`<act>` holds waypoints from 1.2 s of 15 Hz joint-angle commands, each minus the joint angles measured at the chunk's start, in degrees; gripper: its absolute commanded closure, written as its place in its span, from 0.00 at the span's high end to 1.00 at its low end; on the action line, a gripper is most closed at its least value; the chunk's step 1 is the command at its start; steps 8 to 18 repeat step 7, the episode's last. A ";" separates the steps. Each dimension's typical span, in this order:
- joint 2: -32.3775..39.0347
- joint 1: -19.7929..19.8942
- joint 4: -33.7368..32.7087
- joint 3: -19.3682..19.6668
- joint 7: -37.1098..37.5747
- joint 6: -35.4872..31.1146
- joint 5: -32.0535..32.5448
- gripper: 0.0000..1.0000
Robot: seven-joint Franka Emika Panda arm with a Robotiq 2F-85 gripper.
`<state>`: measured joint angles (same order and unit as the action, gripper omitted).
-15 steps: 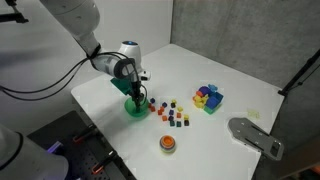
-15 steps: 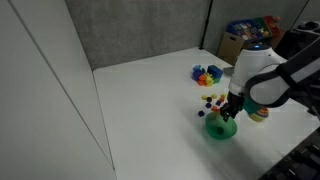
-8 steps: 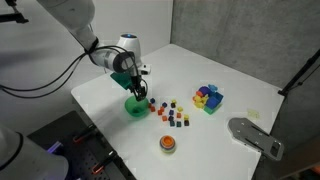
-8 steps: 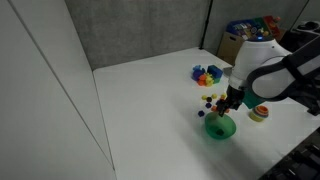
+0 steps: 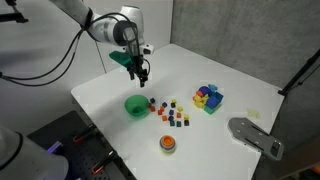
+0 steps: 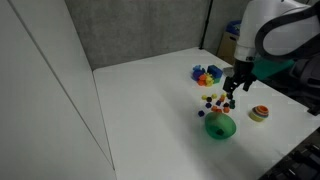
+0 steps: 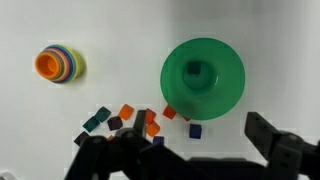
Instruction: Put the blue block inside the bowl
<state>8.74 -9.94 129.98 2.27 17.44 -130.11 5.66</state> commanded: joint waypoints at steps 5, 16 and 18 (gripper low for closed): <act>-6.60 4.50 -2.17 -2.25 -2.07 8.48 0.04 1.00; -7.92 5.14 -2.19 -2.25 -2.47 9.57 0.00 1.00; -7.92 5.14 -2.19 -2.25 -2.47 9.57 0.00 1.00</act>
